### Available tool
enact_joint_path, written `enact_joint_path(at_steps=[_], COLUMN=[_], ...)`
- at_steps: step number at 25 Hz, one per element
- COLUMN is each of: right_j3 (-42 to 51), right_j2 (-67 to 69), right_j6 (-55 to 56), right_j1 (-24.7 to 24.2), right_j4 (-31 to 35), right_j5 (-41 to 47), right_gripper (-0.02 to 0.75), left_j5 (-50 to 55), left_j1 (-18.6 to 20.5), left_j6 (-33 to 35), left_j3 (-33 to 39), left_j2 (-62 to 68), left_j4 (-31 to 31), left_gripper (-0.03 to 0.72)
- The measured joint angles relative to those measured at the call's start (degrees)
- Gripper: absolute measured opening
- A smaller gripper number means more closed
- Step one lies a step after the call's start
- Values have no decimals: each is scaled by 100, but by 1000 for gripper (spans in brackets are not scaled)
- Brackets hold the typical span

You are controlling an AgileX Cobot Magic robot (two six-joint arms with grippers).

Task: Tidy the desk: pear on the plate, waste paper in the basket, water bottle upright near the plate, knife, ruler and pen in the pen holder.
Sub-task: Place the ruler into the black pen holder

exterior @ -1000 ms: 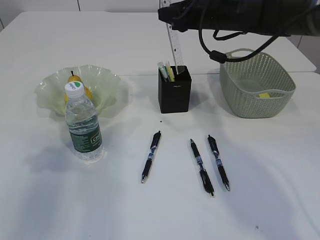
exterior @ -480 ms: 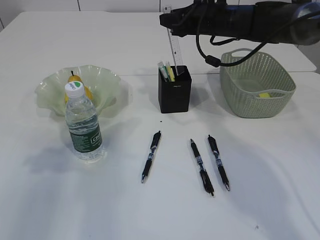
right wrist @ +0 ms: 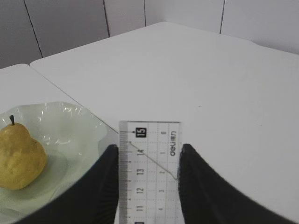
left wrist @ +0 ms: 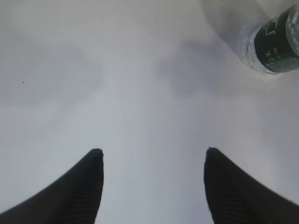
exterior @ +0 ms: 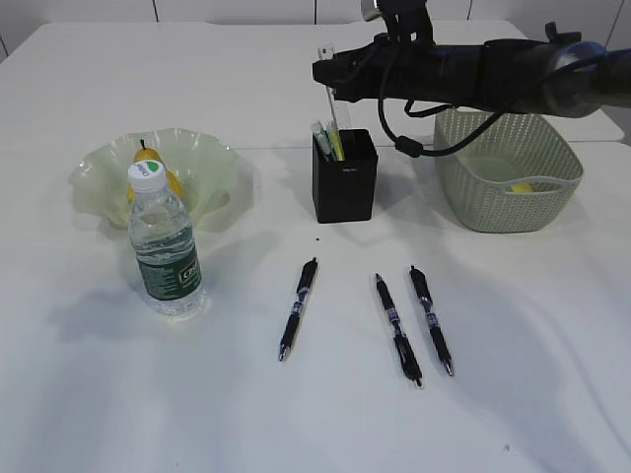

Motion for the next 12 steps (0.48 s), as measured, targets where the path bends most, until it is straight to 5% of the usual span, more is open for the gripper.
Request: enact_joint_path(at_steps=[12], right_j3=[-13], right_j2=[192], right_j6=[20], right_j1=[-9], right_j4=[0], right_j5=[50], right_gripper=[284], left_j5=[0], left_j1=[0], left_j6=[0], left_j3=[0], left_j2=[0], left_j4=[0], left_gripper=[474])
